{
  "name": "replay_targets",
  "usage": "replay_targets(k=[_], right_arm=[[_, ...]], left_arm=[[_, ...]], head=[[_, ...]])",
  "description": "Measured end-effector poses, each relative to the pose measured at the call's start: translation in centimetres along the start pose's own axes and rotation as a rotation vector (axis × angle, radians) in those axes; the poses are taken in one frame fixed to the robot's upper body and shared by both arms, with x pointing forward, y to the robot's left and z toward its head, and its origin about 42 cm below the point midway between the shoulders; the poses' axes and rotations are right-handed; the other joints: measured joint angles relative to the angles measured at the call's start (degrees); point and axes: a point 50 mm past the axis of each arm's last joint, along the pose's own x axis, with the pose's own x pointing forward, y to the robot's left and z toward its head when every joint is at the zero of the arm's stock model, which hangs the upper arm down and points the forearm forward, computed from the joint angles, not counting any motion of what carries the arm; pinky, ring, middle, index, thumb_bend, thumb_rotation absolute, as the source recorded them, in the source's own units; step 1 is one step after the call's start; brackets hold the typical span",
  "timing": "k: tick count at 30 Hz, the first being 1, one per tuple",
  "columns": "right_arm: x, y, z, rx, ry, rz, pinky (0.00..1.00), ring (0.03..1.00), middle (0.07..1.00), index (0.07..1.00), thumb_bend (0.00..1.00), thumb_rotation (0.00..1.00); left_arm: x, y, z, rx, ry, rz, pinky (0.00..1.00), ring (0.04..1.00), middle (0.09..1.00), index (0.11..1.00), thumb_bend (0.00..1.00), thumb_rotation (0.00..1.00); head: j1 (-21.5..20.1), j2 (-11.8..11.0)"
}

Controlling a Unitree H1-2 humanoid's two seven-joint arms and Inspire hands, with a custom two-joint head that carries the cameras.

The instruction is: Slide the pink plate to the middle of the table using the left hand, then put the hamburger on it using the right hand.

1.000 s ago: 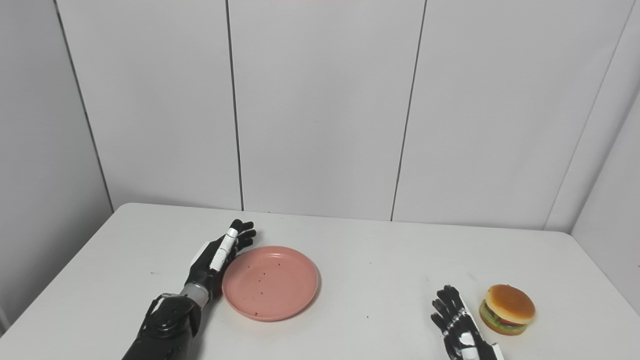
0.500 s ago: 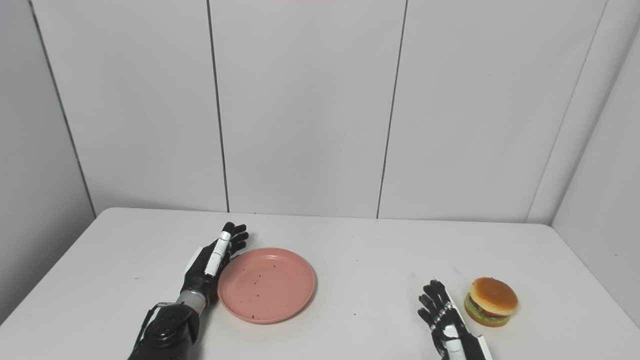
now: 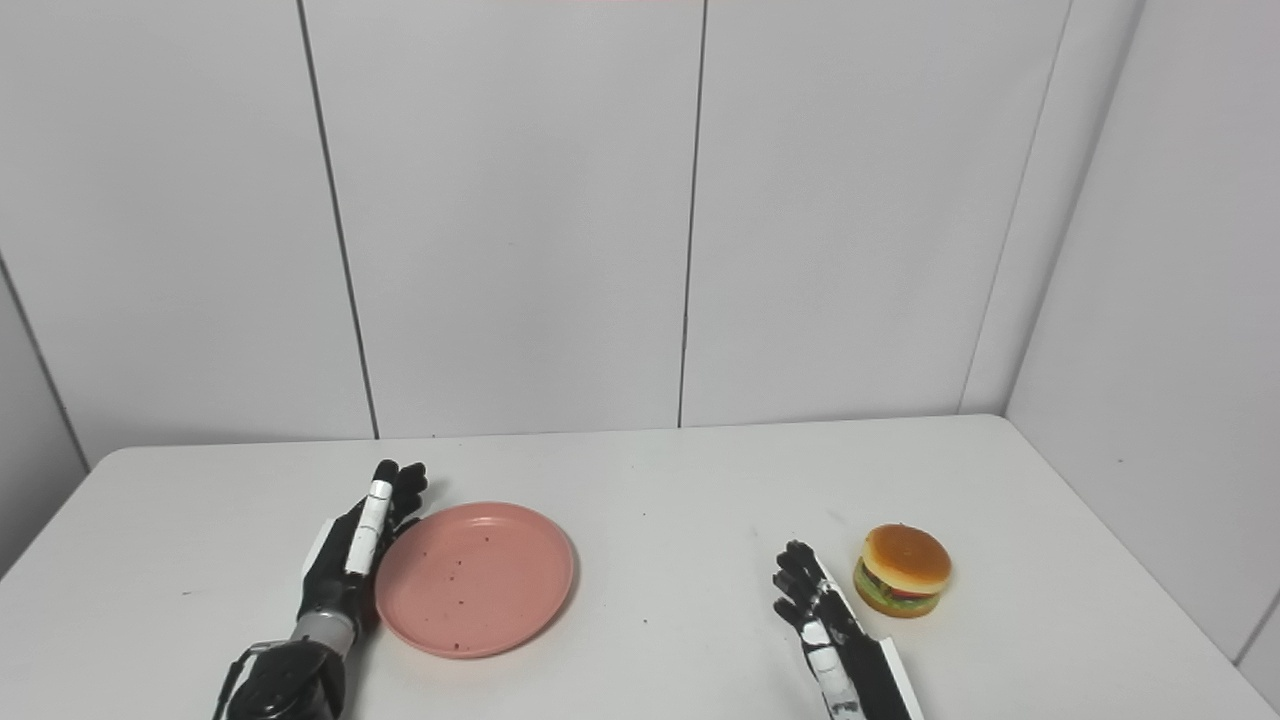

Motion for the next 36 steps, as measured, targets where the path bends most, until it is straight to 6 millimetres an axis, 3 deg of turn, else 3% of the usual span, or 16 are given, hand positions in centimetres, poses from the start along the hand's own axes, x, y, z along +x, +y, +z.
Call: replay_targets(k=[11, 31, 36], right_arm=[[0.4, 1.8, 0.0, 0.018, 0.012, -0.004, 0.94, 0.94, 0.933, 0.926, 0.85, 0.89], [0.6, 2.5, 0.0, 0.018, 0.034, 0.001, 0.94, 0.935, 0.931, 0.931, 0.86, 0.91], [0.6, 2.8, 0.1, -0.067, 0.001, 0.024, 0.92, 0.925, 0.922, 0.933, 0.79, 0.93]], left_arm=[[-0.6, -0.9, 0.2, 0.011, -0.002, -0.028, 0.87, 0.924, 0.884, 0.784, 0.88, 0.92], [-1.1, -3.0, 0.1, -0.021, -0.015, -0.046, 0.94, 0.914, 0.871, 0.758, 0.89, 0.92], [-1.1, -3.1, 0.1, -0.019, -0.011, -0.049, 0.95, 0.922, 0.88, 0.76, 0.9, 0.93]], head=[[-4.57, 0.53], [-4.84, 1.41], [-4.75, 1.14]])
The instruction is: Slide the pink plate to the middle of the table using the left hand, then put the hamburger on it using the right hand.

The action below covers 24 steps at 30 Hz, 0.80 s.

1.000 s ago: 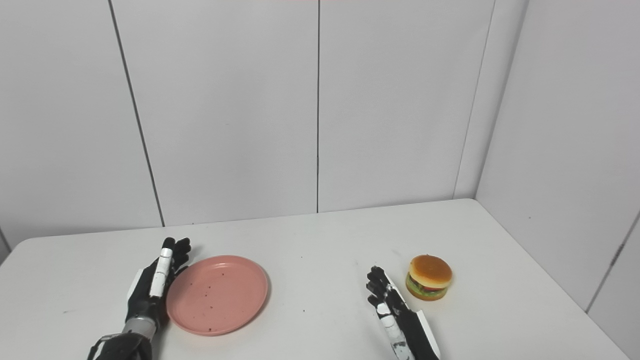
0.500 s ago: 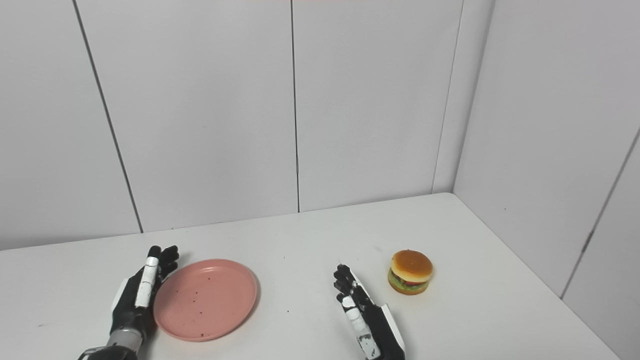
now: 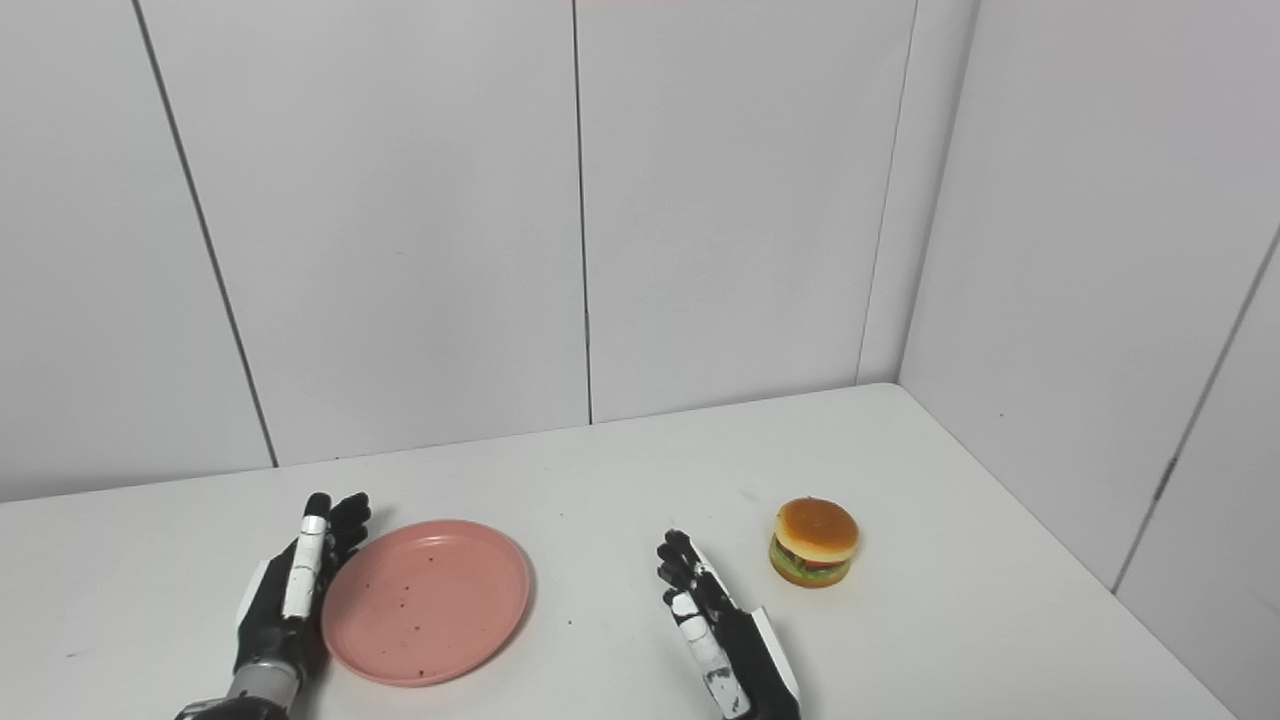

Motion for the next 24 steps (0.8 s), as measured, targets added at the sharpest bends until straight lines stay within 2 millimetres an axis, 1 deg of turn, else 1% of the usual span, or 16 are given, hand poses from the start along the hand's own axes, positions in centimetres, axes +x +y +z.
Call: replay_targets(k=[3, 6, 7, 9, 10, 11, 13, 15, 16, 17, 19, 20, 24], right_arm=[[-0.1, 0.1, 0.2, -0.056, -0.035, -0.005, 0.87, 0.896, 0.89, 0.9, 0.77, 0.91], [-0.3, 0.1, 0.7, -0.134, -0.071, -0.015, 0.85, 0.884, 0.878, 0.888, 0.77, 0.88], [-0.4, 0.0, 0.8, -0.156, -0.076, -0.016, 0.85, 0.881, 0.88, 0.885, 0.78, 0.88], [-0.5, -0.2, 1.1, -0.233, -0.084, -0.025, 0.83, 0.876, 0.884, 0.885, 0.78, 0.93], [-0.4, -0.3, 1.3, -0.3, -0.092, -0.03, 0.8, 0.862, 0.879, 0.884, 0.74, 0.95], [-0.3, -0.5, 1.6, -0.362, -0.104, -0.032, 0.79, 0.857, 0.879, 0.886, 0.73, 0.95], [0.3, -1.2, 3.0, -0.499, -0.156, -0.038, 0.79, 0.853, 0.882, 0.889, 0.73, 0.93], [1.5, -2.0, 5.0, -0.604, -0.222, -0.053, 0.76, 0.844, 0.888, 0.889, 0.74, 0.93], [2.2, -2.3, 6.0, -0.658, -0.25, -0.061, 0.66, 0.802, 0.884, 0.884, 0.73, 0.93], [3.0, -2.6, 7.2, -0.734, -0.289, -0.074, 0.65, 0.798, 0.883, 0.884, 0.73, 0.93], [4.0, -2.9, 8.6, -0.855, -0.349, -0.091, 0.61, 0.766, 0.857, 0.873, 0.72, 0.86], [4.5, -3.2, 9.0, -0.927, -0.37, -0.091, 0.62, 0.77, 0.85, 0.874, 0.73, 0.83], [5.6, -4.8, 10.1, -1.144, -0.42, -0.098, 0.69, 0.777, 0.824, 0.864, 0.76, 0.84]], left_arm=[[0.1, -0.1, -0.2, 0.0, 0.007, -0.001, 0.95, 0.923, 0.877, 0.766, 0.88, 0.93], [0.2, -0.1, -0.2, 0.001, 0.007, -0.004, 0.95, 0.922, 0.875, 0.768, 0.88, 0.93], [0.3, -0.1, -0.2, 0.001, 0.006, -0.005, 0.95, 0.922, 0.875, 0.768, 0.88, 0.93], [0.4, -0.2, 0.0, 0.001, 0.005, -0.011, 0.95, 0.922, 0.874, 0.767, 0.87, 0.93], [0.5, -0.2, 0.1, 0.001, 0.004, -0.013, 0.95, 0.921, 0.875, 0.768, 0.87, 0.93], [0.6, -0.2, 0.1, 0.002, 0.003, -0.013, 0.95, 0.92, 0.875, 0.767, 0.87, 0.93], [0.6, -0.1, 0.2, 0.003, 0.001, -0.012, 0.95, 0.92, 0.874, 0.765, 0.87, 0.92], [0.7, 0.1, 0.2, 0.005, 0.002, -0.009, 0.95, 0.921, 0.874, 0.764, 0.88, 0.92], [0.8, 0.2, 0.2, 0.006, 0.003, -0.009, 0.94, 0.918, 0.871, 0.76, 0.88, 0.92], [0.8, 0.1, 0.2, 0.007, 0.004, -0.009, 0.94, 0.918, 0.87, 0.76, 0.88, 0.92], [0.9, 0.1, 0.2, 0.007, 0.003, -0.011, 0.94, 0.919, 0.87, 0.759, 0.88, 0.92], [0.9, 0.1, 0.2, 0.007, 0.002, -0.011, 0.94, 0.923, 0.872, 0.761, 0.87, 0.92], [1.0, 0.2, 0.3, 0.009, 0.001, -0.012, 0.94, 0.927, 0.879, 0.765, 0.86, 0.92]], head=[[0.35, -0.26], [0.35, -0.44], [0.44, -0.53], [0.35, -0.53], [0.35, -0.61], [0.44, -0.7], [0.44, -0.7], [0.62, -0.88], [0.7, -0.97], [0.7, -0.97], [0.79, -0.97], [0.7, -0.88], [0.62, -1.05]])
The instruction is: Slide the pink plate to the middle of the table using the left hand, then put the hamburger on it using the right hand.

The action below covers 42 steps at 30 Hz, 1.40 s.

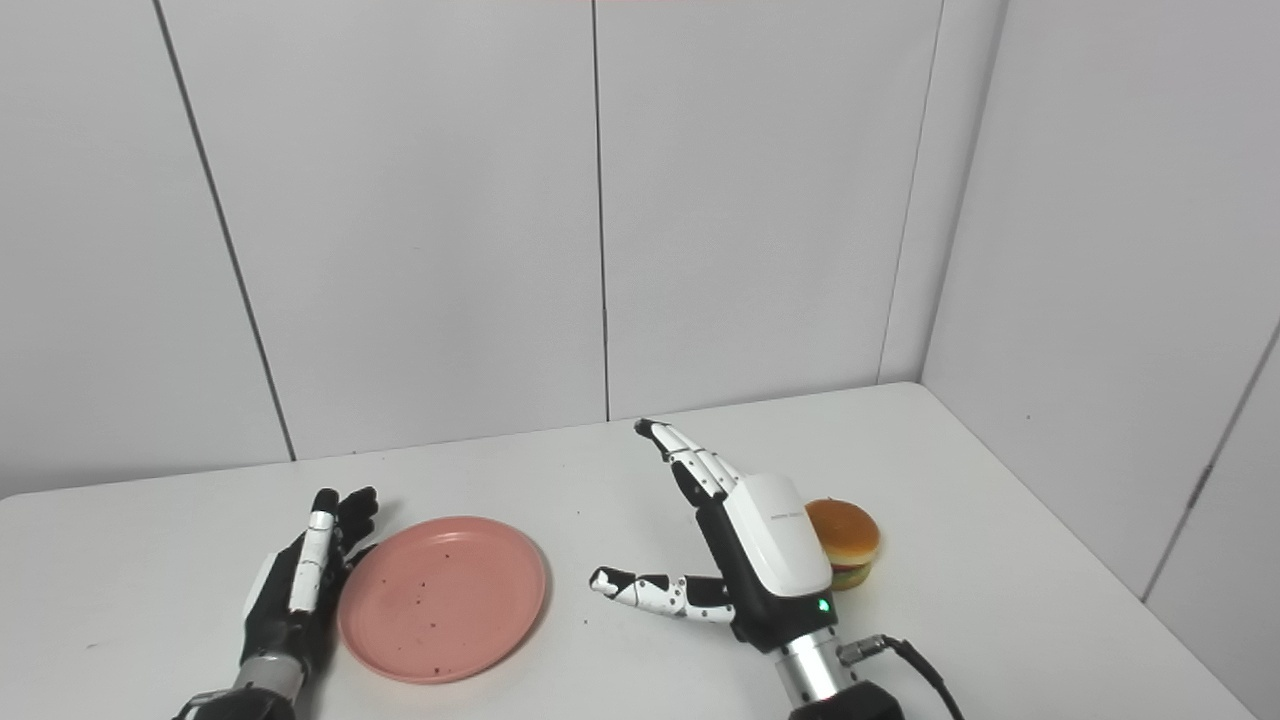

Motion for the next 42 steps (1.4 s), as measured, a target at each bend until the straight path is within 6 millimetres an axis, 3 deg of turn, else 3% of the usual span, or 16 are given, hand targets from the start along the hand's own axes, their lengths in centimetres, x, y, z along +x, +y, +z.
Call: replay_targets(k=[2, 15, 19, 34, 42], right_arm=[[0.3, -0.4, -0.6, -0.075, -0.011, -0.007, 0.75, 0.775, 0.803, 0.834, 0.76, 0.83], [2.2, -1.9, -3.7, -0.363, -0.005, 0.085, 0.8, 0.796, 0.779, 0.714, 0.82, 0.88], [2.2, -2.0, -5.2, -0.433, 0.043, 0.176, 0.82, 0.799, 0.78, 0.717, 0.82, 0.87], [1.0, -1.1, -9.5, -0.425, 0.223, 0.34, 0.78, 0.782, 0.782, 0.735, 0.8, 0.84], [1.7, -1.4, -11.1, -0.407, 0.273, 0.35, 0.79, 0.788, 0.786, 0.729, 0.79, 0.86]], left_arm=[[0.0, 0.1, 0.0, 0.002, 0.0, 0.001, 0.93, 0.923, 0.882, 0.765, 0.87, 0.93], [0.1, 0.1, 0.1, 0.006, -0.002, 0.0, 0.96, 0.926, 0.872, 0.764, 0.86, 0.92], [0.1, 0.1, 0.1, 0.007, -0.003, -0.001, 0.96, 0.923, 0.874, 0.765, 0.86, 0.93], [0.1, 0.2, 0.1, 0.011, -0.003, -0.003, 0.95, 0.92, 0.875, 0.774, 0.86, 0.93], [0.1, 0.2, 0.1, 0.014, -0.003, -0.011, 0.95, 0.924, 0.876, 0.777, 0.86, 0.93]], head=[[0.09, 0.0], [0.09, 0.0], [0.09, 0.09], [0.0, 0.35], [0.0, 0.35]])
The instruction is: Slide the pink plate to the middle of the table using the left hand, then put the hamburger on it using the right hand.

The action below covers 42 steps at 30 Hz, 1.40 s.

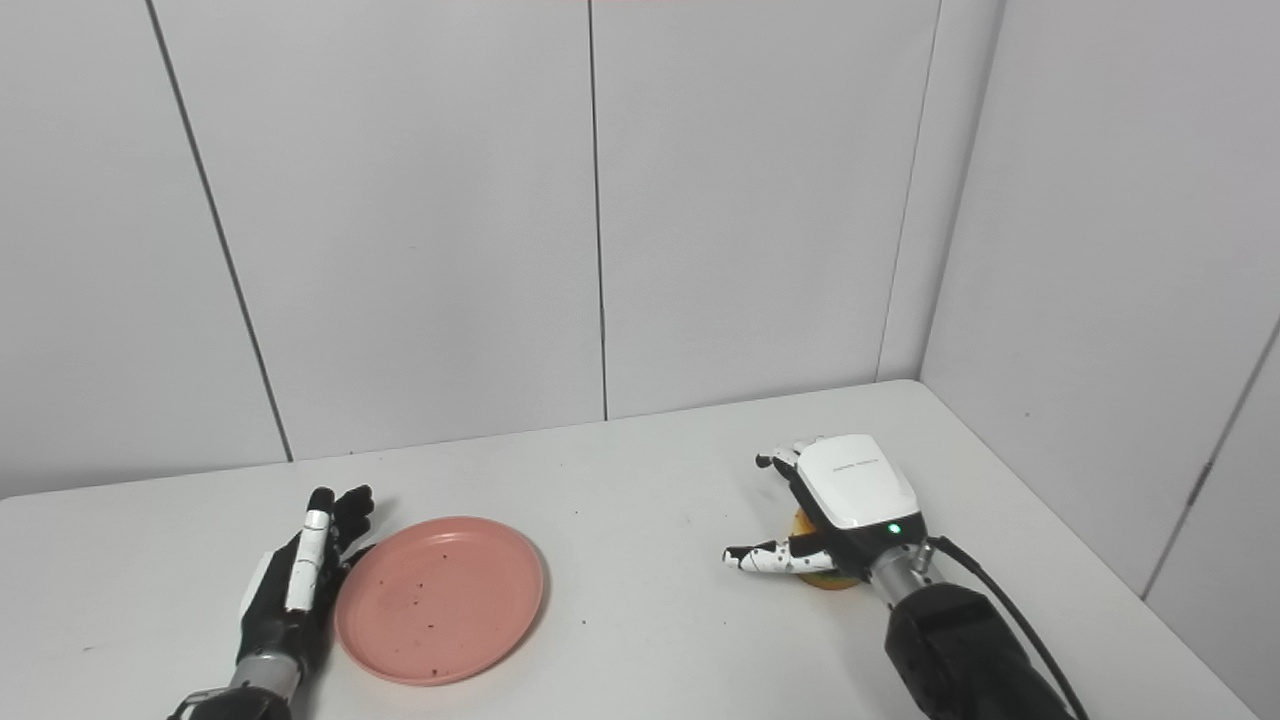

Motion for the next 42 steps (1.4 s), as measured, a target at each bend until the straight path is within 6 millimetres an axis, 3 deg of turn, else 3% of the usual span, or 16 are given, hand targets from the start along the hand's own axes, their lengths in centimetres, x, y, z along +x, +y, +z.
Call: replay_targets(k=[8, 17, 33, 42], right_arm=[[0.4, 0.6, -1.1, 0.02, 0.032, 0.019, 0.79, 0.784, 0.779, 0.729, 0.79, 0.85], [0.7, 0.8, -0.8, 0.043, 0.024, 0.023, 0.78, 0.783, 0.777, 0.737, 0.8, 0.86], [0.7, 3.0, -1.8, 0.093, 0.067, 0.077, 0.77, 0.78, 0.777, 0.743, 0.79, 0.87], [0.8, 3.6, -1.9, 0.099, 0.106, 0.11, 0.77, 0.795, 0.79, 0.734, 0.77, 0.83]], left_arm=[[0.0, 0.1, 0.0, 0.002, -0.001, -0.003, 0.96, 0.927, 0.882, 0.78, 0.86, 0.94], [0.0, 0.2, 0.0, 0.004, -0.001, -0.008, 0.97, 0.927, 0.876, 0.783, 0.87, 0.93], [0.0, 0.2, 0.1, 0.009, 0.005, -0.009, 0.98, 0.93, 0.876, 0.781, 0.88, 0.93], [0.0, 0.4, 0.1, 0.019, 0.006, -0.013, 0.96, 0.924, 0.872, 0.778, 0.87, 0.93]], head=[[0.44, -0.18], [0.44, 0.0], [0.62, 0.26], [0.79, 0.35]])
